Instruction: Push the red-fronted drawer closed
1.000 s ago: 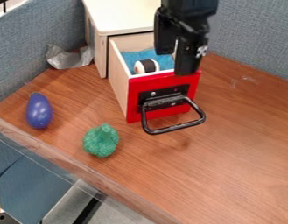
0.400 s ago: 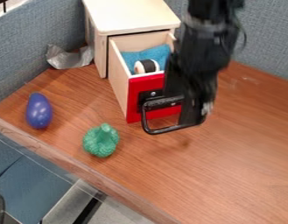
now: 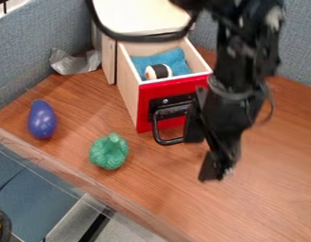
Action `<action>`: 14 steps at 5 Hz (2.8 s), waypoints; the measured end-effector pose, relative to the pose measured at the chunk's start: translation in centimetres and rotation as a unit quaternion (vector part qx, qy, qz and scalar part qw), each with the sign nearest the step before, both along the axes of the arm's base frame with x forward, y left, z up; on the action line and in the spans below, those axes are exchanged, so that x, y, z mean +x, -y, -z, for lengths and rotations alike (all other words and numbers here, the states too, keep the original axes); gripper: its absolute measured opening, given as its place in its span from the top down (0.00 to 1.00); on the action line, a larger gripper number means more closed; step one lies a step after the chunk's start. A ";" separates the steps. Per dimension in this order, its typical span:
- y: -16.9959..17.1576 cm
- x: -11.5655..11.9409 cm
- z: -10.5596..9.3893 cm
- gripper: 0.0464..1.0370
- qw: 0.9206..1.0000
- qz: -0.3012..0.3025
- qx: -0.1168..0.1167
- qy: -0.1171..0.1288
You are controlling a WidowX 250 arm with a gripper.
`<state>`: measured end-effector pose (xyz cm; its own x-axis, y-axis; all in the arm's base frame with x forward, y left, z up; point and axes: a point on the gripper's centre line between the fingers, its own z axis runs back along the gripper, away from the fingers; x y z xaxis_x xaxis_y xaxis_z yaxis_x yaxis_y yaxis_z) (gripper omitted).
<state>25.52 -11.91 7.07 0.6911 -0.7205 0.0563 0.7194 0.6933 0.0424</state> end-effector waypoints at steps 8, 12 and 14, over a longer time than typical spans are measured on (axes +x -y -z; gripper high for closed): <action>-1.1 6.0 5.8 0.04 0.988 -0.150 0.020 0.025; -3.6 7.4 5.8 0.04 0.984 -0.177 0.016 0.012; -6.8 7.2 5.5 0.04 0.979 -0.202 0.022 -0.013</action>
